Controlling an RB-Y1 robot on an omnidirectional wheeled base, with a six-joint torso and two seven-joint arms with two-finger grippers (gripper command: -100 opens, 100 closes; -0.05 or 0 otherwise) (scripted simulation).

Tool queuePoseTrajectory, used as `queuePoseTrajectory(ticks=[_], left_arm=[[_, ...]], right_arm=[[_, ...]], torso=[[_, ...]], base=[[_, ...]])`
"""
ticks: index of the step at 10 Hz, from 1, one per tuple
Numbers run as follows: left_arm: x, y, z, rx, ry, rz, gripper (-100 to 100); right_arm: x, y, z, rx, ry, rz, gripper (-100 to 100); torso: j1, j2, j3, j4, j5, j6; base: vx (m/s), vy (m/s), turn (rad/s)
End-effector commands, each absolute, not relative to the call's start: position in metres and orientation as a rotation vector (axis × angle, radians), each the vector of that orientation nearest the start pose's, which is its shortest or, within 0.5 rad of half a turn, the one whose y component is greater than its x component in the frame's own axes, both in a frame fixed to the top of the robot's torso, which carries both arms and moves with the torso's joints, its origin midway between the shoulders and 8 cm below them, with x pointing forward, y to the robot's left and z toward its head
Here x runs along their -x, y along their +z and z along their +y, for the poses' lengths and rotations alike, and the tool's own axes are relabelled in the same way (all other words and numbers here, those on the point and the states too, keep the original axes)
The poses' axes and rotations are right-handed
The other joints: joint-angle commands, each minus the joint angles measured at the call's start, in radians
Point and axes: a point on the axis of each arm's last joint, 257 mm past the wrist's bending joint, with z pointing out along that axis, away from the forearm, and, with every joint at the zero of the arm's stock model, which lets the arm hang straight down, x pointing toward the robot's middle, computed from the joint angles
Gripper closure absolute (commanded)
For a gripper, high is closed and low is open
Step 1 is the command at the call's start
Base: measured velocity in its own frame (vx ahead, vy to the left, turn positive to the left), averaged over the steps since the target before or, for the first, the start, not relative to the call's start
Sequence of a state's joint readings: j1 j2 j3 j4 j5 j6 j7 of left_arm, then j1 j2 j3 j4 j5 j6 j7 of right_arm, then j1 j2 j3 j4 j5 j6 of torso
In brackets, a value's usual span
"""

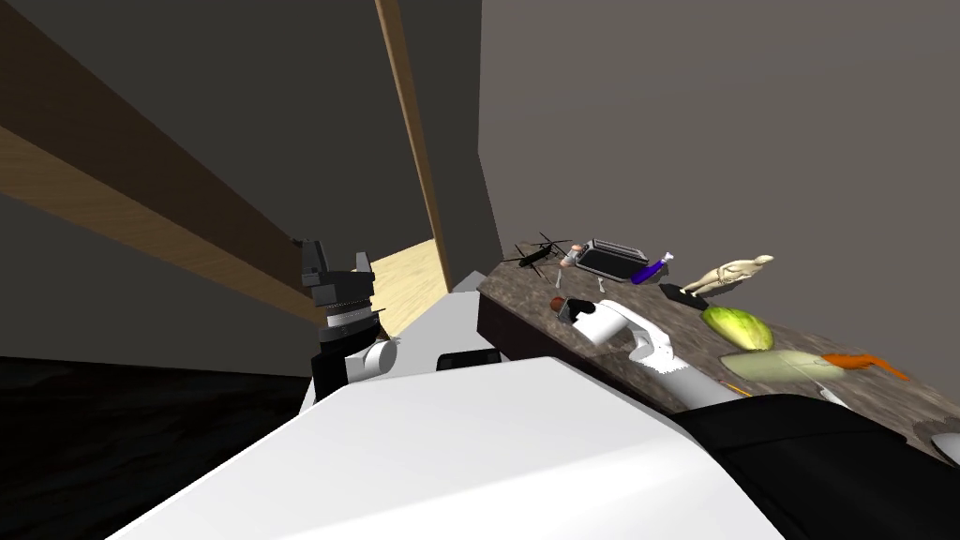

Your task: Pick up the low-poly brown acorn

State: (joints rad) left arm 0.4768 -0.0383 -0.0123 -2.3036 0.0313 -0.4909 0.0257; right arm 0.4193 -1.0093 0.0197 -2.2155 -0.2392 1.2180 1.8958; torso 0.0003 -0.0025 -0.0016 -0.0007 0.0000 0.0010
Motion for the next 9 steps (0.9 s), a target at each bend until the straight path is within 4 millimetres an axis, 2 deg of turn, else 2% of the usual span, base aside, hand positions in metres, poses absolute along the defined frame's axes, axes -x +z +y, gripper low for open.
queuePoseTrajectory(ticks=[1, 5, 6, 7, 8, 9], left_arm=[[-0.341, 0.041, 0.28, 0.686, -1.374, 0.527, 0], [-0.341, 0.041, 0.28, 0.686, -1.374, 0.527, 0], [-0.341, 0.041, 0.28, 0.686, -1.374, 0.527, 0], [-0.341, 0.041, 0.28, 0.686, -1.374, 0.526, 0], [-0.341, 0.041, 0.28, 0.686, -1.374, 0.526, 0], [-0.341, 0.041, 0.28, 0.686, -1.374, 0.526, 0]], right_arm=[[-0.312, -0.284, -0.485, 1.188, -0.933, 2.437, -100], [-0.3, -0.287, -0.497, 1.325, -0.987, 2.466, -100], [-0.303, -0.287, -0.495, 1.304, -0.98, 2.462, -100], [-0.303, -0.288, -0.496, 1.31, -0.982, 2.463, 0], [-0.297, -0.296, -0.506, 1.303, -0.977, 2.481, -100], [-0.298, -0.295, -0.507, 1.288, -0.981, 2.483, -100]], torso=[[0.0, 0.0, 0.0, 0.0, 0.0, 0.0], [0.0, 0.0, 0.0, 0.0, 0.0, 0.0], [0.0, 0.001, 0.0, 0.0, 0.0, 0.0], [0.0, 0.002, 0.001, 0.0, 0.0, 0.0], [0.0, 0.003, 0.001, 0.001, 0.0, 0.0], [0.001, 0.004, 0.002, 0.001, 0.0, -0.001]], base=[[0.029, 0.001, 0.062], [0.037, -0.003, 0.076], [0.014, -0.003, 0.011], [0.0, 0.0, 0.0], [-0.025, 0.016, 0.195], [-0.034, 0.018, 0.11]])
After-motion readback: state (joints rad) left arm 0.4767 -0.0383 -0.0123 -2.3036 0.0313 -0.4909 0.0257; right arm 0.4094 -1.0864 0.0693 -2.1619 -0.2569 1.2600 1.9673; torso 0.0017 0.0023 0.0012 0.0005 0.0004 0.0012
